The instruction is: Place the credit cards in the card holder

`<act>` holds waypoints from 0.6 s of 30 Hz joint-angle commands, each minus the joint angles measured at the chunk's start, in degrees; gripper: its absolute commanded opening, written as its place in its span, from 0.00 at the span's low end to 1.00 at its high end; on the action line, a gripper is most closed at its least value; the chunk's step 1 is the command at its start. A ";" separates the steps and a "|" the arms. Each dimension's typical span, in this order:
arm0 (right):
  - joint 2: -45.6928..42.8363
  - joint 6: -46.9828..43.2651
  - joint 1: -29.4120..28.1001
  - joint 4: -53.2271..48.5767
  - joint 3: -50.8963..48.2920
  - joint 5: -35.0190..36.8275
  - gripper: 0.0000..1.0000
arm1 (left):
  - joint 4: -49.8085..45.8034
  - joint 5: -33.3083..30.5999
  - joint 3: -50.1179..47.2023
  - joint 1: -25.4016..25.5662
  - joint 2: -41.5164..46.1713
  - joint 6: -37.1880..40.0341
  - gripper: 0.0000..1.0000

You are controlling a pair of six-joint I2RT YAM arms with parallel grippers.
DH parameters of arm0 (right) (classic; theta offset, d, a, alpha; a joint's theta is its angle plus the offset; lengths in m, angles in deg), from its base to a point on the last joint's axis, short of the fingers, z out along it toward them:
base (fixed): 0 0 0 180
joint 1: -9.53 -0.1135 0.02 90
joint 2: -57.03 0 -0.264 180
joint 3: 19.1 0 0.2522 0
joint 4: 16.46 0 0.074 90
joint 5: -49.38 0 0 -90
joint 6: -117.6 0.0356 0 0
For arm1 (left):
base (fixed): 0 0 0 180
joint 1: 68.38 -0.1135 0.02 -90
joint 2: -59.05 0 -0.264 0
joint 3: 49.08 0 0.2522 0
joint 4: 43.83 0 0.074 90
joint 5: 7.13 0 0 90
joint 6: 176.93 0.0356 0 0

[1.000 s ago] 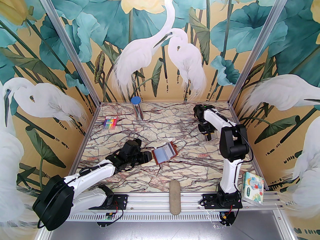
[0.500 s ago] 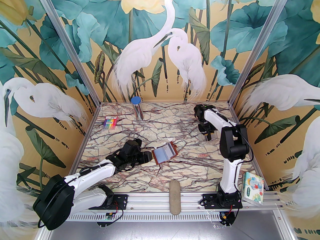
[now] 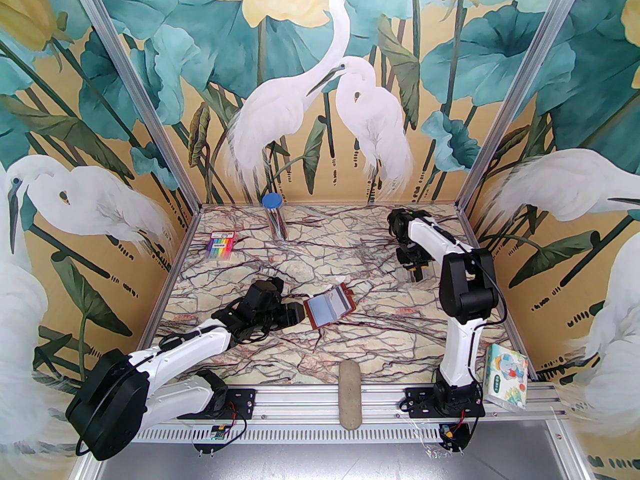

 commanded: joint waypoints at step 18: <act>-0.07 0.14 0.20 1.18 -1.32 -1.27 0.25 | 0.90 0.86 -0.67 -0.34 -0.07 -0.58 0.64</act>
